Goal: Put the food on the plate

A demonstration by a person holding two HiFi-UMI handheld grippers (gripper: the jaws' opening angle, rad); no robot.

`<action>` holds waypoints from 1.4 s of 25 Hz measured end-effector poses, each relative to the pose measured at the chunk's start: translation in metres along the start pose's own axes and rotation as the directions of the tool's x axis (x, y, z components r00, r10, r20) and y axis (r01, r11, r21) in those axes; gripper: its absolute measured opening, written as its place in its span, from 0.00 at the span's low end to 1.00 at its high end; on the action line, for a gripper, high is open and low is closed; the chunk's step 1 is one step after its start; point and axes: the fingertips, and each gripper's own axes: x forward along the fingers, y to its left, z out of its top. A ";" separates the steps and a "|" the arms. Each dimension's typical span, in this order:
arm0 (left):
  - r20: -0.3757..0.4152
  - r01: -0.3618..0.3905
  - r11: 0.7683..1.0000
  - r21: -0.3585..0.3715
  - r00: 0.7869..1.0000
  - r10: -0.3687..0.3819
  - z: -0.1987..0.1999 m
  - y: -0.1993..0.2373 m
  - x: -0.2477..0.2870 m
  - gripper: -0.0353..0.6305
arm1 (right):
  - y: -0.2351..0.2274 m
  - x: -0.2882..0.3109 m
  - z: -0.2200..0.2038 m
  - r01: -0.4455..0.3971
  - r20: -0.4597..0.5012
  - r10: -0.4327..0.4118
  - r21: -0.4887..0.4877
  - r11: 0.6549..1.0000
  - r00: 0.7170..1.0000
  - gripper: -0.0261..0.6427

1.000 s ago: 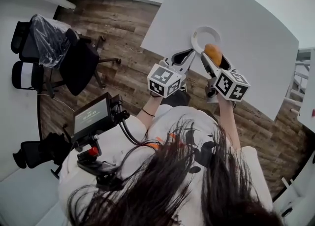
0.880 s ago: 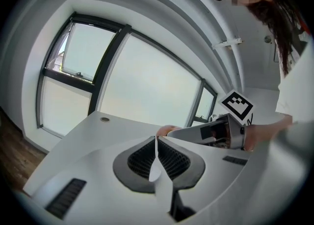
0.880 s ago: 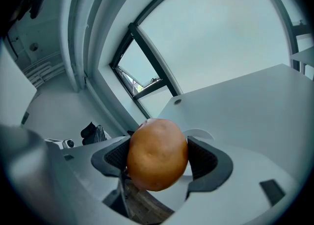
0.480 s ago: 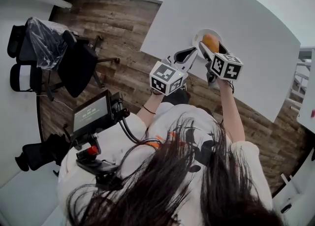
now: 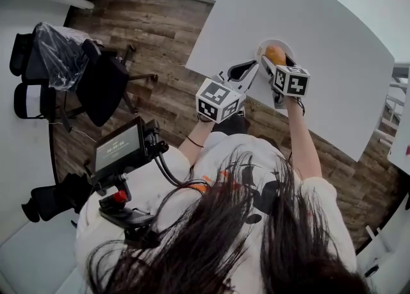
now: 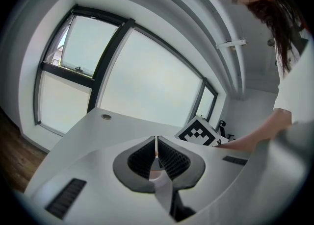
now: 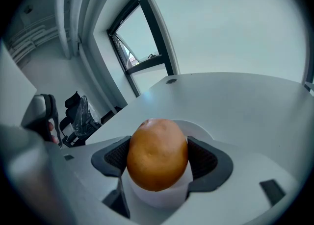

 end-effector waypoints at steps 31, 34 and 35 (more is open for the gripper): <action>-0.010 -0.022 0.998 -0.058 1.000 0.021 -0.012 0.003 0.000 0.06 | -0.016 -0.012 -0.002 0.037 -0.026 -0.037 -0.018 0.999 0.999 0.58; -0.012 -0.021 0.998 -0.062 1.000 0.020 -0.013 0.002 0.000 0.06 | -0.015 -0.028 0.008 0.052 0.046 -0.052 0.013 0.999 0.998 0.58; -0.014 -0.022 0.998 -0.062 1.000 0.021 -0.014 0.001 0.000 0.06 | -0.014 -0.034 0.011 0.055 0.073 -0.057 0.030 0.998 0.996 0.58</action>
